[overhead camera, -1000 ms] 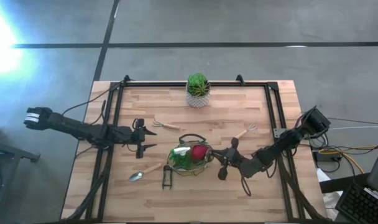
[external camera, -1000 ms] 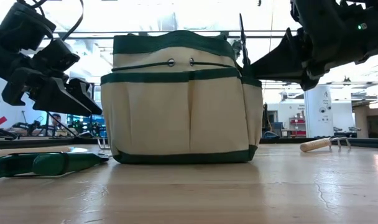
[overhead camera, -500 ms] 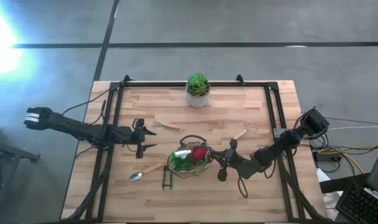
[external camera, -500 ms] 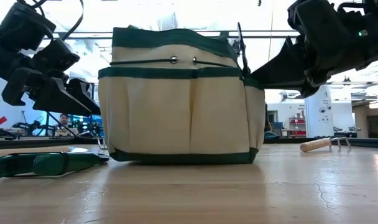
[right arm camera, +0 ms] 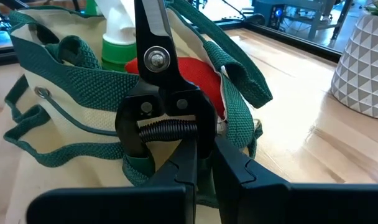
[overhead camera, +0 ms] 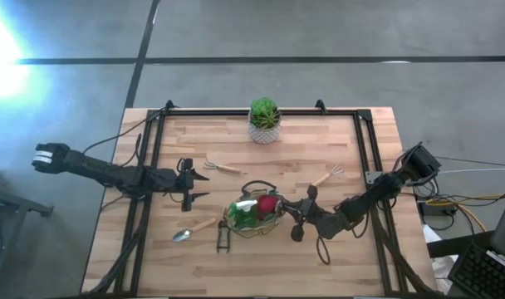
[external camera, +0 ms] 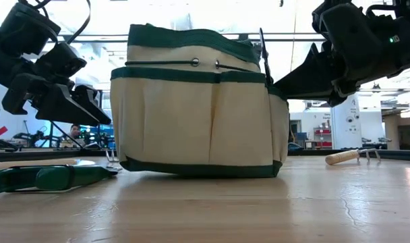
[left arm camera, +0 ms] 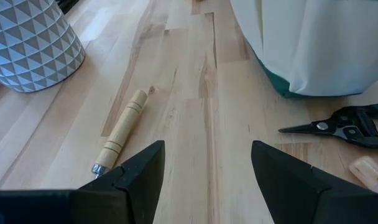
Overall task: Pick & Place Garden tools in Gardening bag
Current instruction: Put the right green shear scissors into the white gardening bag, then put the green shear scissors into the white gardening bag
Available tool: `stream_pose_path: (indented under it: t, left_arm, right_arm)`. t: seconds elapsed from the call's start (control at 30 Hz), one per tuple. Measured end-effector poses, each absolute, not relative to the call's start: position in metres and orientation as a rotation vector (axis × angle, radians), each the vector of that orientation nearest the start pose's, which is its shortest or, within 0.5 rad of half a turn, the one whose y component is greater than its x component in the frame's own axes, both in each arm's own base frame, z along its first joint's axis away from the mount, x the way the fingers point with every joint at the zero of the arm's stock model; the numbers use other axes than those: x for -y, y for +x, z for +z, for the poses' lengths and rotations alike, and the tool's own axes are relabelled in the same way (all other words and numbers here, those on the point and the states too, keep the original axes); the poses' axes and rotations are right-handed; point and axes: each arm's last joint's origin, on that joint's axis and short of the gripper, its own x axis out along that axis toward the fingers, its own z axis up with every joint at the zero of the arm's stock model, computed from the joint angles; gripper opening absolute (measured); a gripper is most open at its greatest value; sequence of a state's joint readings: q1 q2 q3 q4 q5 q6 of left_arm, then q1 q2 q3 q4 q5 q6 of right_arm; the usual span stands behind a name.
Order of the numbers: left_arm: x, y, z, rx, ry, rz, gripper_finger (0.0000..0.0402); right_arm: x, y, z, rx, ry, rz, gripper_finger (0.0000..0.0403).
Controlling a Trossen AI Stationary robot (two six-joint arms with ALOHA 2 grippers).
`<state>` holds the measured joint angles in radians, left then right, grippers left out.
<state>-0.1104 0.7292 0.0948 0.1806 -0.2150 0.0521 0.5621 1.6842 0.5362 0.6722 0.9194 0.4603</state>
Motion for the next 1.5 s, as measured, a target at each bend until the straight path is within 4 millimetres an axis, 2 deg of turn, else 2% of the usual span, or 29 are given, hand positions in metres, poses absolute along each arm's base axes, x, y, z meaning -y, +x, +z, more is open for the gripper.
stream_pose_path:
  t: [0.33,0.67,1.07,1.27,1.5]
  left_arm:
    - [0.01,0.142,0.14,-0.451,0.125,0.091,0.0241]
    - [0.01,0.142,0.14,-0.451,0.125,0.091,0.0241]
    - [0.01,0.142,0.14,-0.451,0.125,0.091,0.0241]
    - [0.01,0.142,0.14,-0.452,0.125,0.091,0.0241]
    - [0.01,0.142,0.14,-0.455,0.126,0.091,0.0241]
  right_arm:
    - [-0.13,0.25,0.129,-0.264,0.13,-0.418,0.002]
    - [-0.133,0.254,0.133,-0.261,0.14,-0.403,0.0109]
    - [-0.134,0.254,0.139,-0.259,0.134,-0.38,0.0196]
    - [-0.134,0.252,0.154,-0.264,0.113,-0.317,0.0219]
    - [-0.132,0.243,0.166,-0.316,0.106,-0.255,0.022]
